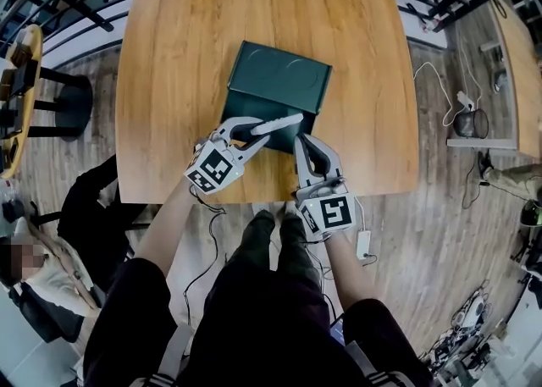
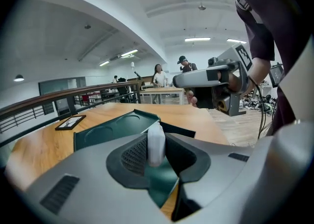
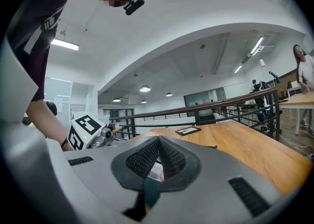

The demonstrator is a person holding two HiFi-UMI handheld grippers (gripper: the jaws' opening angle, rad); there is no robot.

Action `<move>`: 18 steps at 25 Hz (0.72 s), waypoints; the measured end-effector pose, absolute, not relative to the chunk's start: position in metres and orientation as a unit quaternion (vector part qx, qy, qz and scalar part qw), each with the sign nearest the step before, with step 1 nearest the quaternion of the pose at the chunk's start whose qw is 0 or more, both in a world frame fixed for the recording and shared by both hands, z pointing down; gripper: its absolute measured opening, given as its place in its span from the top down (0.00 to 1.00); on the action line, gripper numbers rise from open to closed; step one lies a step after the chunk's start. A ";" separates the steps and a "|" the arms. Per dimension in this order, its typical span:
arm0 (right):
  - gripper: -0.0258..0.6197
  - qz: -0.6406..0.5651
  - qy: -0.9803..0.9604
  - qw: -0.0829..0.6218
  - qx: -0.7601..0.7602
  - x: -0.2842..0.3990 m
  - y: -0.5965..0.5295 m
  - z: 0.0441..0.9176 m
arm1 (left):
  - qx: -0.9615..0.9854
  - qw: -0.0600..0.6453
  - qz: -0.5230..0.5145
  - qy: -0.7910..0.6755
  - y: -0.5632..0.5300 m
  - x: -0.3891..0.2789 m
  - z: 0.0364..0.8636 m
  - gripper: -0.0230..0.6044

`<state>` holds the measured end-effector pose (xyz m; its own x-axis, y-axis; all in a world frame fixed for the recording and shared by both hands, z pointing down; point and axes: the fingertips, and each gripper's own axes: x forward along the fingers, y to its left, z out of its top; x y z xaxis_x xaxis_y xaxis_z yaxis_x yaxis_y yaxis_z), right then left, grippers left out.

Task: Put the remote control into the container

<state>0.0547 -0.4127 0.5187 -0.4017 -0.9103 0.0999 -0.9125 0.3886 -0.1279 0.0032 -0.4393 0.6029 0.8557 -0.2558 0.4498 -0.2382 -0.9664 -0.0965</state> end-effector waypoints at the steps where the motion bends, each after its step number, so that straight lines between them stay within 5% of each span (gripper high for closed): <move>1: 0.93 0.082 -0.832 0.009 0.549 0.055 -0.413 0.521 | -0.963 0.017 -0.239 0.125 -0.442 0.006 0.608 0.80; 18: 0.93 0.090 -0.820 0.015 0.565 0.068 -0.419 0.531 | -0.949 0.063 -0.283 0.121 -0.450 0.020 0.640 0.74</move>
